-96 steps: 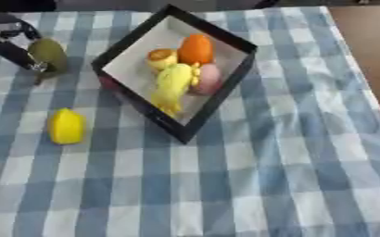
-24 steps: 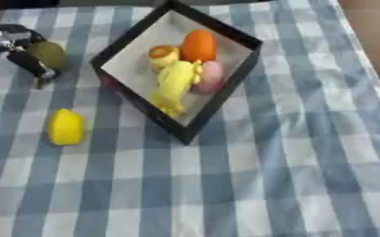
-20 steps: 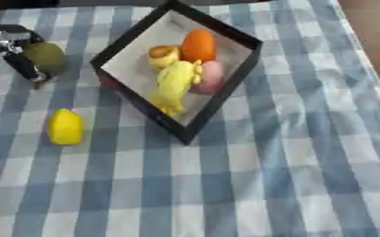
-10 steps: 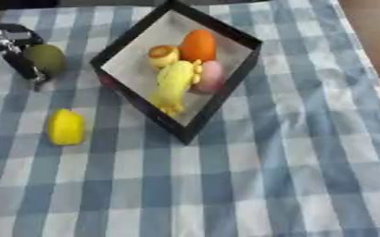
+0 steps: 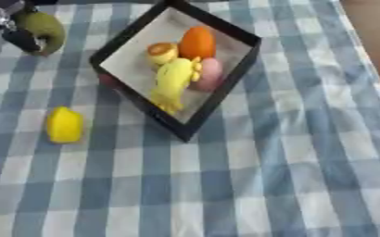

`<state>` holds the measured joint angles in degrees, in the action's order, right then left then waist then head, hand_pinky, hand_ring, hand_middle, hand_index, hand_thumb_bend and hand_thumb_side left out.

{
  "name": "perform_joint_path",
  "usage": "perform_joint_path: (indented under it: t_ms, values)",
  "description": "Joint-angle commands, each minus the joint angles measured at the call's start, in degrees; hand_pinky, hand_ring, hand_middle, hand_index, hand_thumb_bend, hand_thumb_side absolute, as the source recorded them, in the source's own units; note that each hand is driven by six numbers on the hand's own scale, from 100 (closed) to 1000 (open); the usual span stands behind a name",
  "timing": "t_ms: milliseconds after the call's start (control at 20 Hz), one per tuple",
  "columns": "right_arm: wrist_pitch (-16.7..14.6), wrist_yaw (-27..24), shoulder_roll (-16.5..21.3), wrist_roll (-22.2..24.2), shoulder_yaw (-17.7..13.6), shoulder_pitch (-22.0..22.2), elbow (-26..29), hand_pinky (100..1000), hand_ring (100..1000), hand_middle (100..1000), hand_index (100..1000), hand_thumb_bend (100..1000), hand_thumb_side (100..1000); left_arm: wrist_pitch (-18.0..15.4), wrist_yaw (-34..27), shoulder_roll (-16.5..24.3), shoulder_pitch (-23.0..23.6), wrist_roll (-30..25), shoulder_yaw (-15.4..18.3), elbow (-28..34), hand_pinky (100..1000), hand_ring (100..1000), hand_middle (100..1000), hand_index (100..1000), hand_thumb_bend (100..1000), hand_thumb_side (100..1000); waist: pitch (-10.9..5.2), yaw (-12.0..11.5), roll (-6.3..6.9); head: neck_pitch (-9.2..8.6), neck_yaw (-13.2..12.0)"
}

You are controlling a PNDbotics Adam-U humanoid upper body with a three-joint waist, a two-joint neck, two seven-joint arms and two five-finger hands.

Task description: Pick up objects on the table and place them in the box.

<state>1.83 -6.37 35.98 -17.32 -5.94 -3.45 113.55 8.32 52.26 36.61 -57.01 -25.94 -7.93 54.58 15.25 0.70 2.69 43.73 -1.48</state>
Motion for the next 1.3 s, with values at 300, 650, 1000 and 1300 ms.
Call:
perform_joint_path:
  t_ms: [300, 650, 1000, 1300]
  values:
    - [-0.5, -0.4, 1.9, -0.3, -0.7, 0.0, 1.0, 849, 747, 656, 805, 100, 760, -1.5, -3.7, 4.6, -0.5, 0.2, -2.0, 17.1, 619, 571, 527, 649, 100, 100, -1.73, -0.2, 0.51, 0.39, 1.2]
    - [-1.2, -1.4, 2.6, -0.4, -0.9, -0.9, 1.0, 850, 749, 660, 807, 100, 751, -2.7, -15.9, 5.3, -0.9, -4.3, -6.7, 37.0, 627, 561, 517, 640, 100, 100, -1.99, -0.1, 0.46, 0.39, 2.9]
    - [-1.3, -2.1, 2.9, -0.1, -0.8, -1.7, 1.0, 849, 748, 660, 807, 100, 750, -1.5, -22.6, 3.8, -2.2, -8.0, -11.9, 45.5, 632, 561, 516, 638, 100, 100, -2.10, 0.3, 0.72, 0.39, 2.8]
    - [-0.9, -2.4, 2.8, -0.2, -0.7, -2.1, 1.0, 848, 748, 659, 806, 100, 752, -3.4, -21.5, 1.6, -3.7, -11.2, -16.8, 43.2, 634, 571, 523, 645, 100, 100, -2.05, 0.6, 1.10, 0.39, 2.6]
